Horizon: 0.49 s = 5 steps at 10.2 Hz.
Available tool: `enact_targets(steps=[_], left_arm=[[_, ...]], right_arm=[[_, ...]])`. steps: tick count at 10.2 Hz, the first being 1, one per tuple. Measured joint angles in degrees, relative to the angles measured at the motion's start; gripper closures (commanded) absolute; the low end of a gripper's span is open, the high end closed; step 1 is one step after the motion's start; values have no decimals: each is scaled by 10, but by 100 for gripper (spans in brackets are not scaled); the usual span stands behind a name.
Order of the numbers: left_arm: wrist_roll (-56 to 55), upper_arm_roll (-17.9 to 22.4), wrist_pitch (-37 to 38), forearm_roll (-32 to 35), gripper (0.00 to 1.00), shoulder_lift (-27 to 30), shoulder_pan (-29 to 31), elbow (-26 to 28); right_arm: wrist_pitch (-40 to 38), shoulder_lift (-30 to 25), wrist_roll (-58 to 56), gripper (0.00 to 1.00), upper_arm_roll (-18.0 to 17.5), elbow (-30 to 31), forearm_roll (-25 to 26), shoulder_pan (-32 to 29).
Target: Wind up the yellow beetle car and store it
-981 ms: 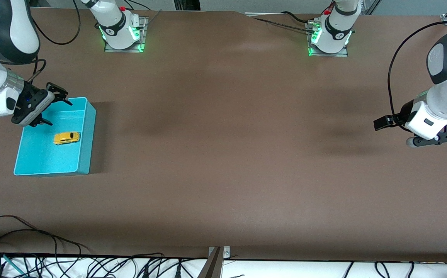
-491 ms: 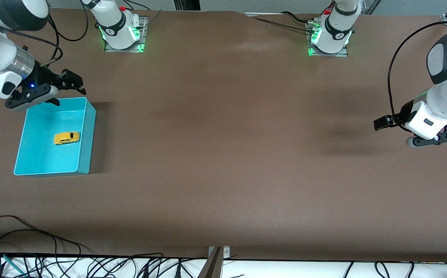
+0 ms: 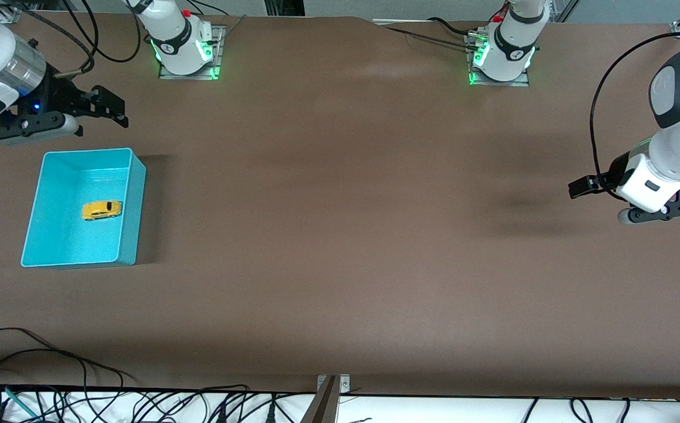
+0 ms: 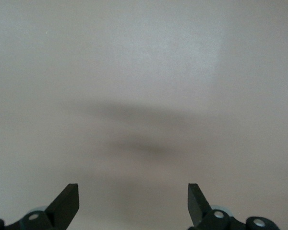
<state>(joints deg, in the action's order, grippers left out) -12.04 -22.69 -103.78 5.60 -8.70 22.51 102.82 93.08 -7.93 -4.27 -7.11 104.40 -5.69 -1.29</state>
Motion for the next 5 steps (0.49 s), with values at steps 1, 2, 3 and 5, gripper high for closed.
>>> enact_targets(steps=[1,2,3,5], left_arm=[[0,0,0,0,0,0,0,0],[0,0,0,0,0,0,0,0],[0,0,0,0,0,0,0,0],[0,0,0,0,0,0,0,0]], right_arm=[[-33,4,7,0,-1,-37,2,1],[-56,9,12,0,-1,-72,3,1],[-63,13,15,0,-1,-91,7,1],[-64,24,17,0,0,-100,27,1]])
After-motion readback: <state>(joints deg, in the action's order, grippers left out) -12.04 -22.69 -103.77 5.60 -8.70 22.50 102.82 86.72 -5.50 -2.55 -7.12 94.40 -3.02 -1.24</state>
